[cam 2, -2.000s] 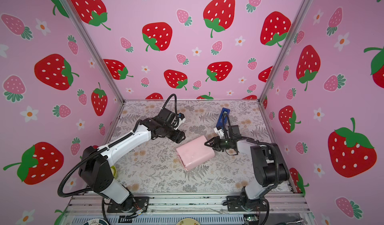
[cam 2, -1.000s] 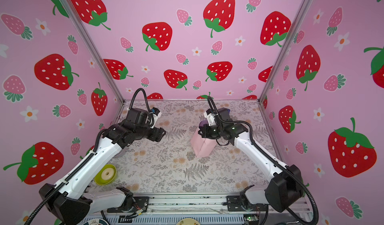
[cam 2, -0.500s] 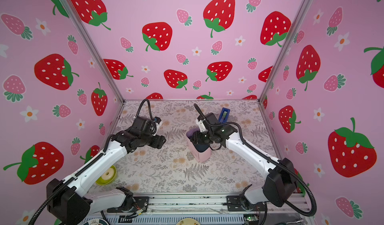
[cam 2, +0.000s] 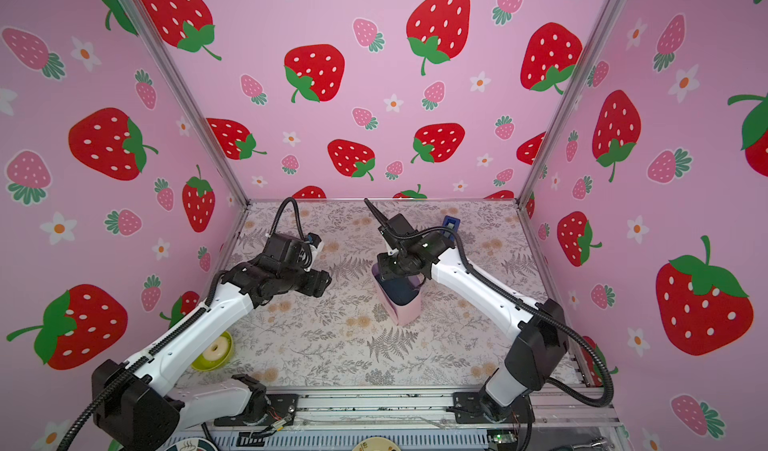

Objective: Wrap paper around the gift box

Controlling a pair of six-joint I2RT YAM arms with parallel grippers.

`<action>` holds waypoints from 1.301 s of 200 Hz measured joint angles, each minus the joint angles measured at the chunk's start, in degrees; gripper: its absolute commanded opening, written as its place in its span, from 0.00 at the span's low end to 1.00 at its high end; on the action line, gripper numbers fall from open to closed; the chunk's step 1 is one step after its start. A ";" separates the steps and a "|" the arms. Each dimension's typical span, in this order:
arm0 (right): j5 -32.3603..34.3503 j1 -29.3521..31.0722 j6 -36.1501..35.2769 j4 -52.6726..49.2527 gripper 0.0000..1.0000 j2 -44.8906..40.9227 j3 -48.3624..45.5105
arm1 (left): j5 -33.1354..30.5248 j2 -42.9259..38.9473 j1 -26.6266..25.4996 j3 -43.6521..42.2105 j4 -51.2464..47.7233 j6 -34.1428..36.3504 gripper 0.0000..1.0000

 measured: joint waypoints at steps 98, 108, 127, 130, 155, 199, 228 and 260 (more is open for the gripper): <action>7.39 0.09 -2.64 1.99 0.05 5.29 -2.19 | -0.04 0.11 0.00 -0.02 -0.02 0.07 0.81; 7.43 0.09 -2.64 0.46 0.05 5.31 -0.48 | -0.02 0.15 0.00 -0.04 -0.02 0.04 0.81; 7.89 0.09 -2.62 -0.98 0.05 4.85 2.82 | -0.02 0.15 0.00 -0.07 -0.04 0.07 0.81; 7.96 0.09 -2.62 -1.03 0.05 4.68 3.13 | -0.02 0.15 0.00 -0.07 -0.04 0.04 0.81; 8.33 0.09 -2.49 -1.51 0.05 1.95 1.86 | 0.00 0.17 0.00 -0.07 -0.02 0.04 0.81; 8.46 -0.15 -2.32 1.18 0.03 -0.09 -10.34 | 0.22 0.83 0.00 -0.07 -0.07 0.09 0.80; 7.56 -0.44 -2.32 3.91 0.03 -1.18 -11.39 | 0.44 0.92 0.00 -0.07 -0.07 0.07 0.79; 7.28 -0.59 -1.92 1.64 0.06 -0.98 -8.41 | 1.79 2.80 0.00 -0.02 0.11 -0.52 0.76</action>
